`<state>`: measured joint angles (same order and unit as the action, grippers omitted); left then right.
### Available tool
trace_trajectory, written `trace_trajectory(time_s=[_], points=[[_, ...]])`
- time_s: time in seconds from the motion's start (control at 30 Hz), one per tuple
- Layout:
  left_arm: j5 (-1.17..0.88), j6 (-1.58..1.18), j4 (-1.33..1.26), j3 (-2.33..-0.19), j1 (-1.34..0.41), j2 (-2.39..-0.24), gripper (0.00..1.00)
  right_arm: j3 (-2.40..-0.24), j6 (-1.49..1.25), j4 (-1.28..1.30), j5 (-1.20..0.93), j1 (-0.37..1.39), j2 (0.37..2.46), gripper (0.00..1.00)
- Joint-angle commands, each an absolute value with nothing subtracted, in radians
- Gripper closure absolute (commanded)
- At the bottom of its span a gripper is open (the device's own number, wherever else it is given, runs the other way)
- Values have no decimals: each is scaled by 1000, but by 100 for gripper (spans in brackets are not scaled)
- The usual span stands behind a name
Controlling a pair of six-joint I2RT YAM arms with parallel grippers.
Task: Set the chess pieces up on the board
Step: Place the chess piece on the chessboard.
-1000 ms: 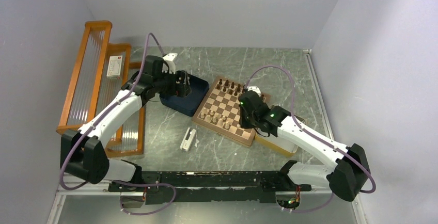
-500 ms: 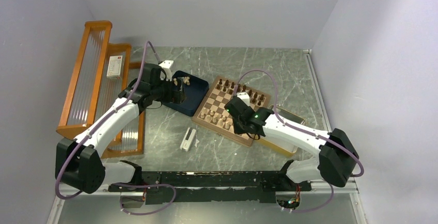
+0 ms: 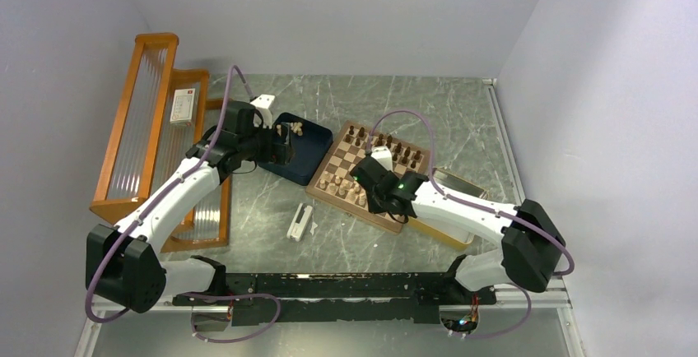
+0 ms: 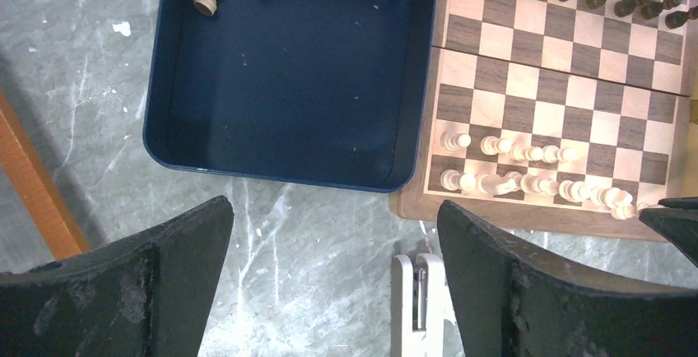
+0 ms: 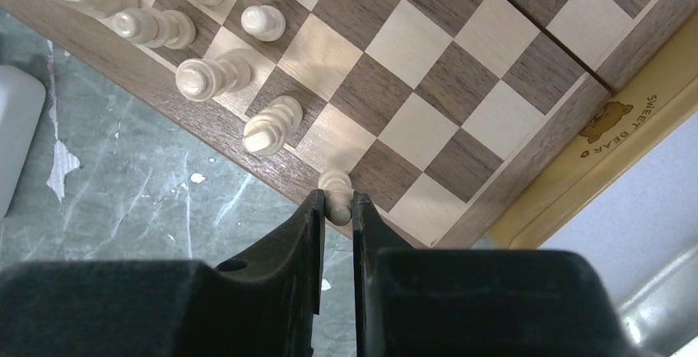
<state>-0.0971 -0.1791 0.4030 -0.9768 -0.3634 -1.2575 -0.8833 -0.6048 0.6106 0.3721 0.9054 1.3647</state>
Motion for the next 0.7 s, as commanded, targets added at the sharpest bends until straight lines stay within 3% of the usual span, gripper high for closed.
trace_trajectory(time_s=[0.0,0.67], points=[[-53,-170,413,-973,-357,-1232,2,-901,-615,577,412,916,1383,95],[-69,-164,414,-973,-357,-1227,2,-920,-615,578,450,922,1449,94]])
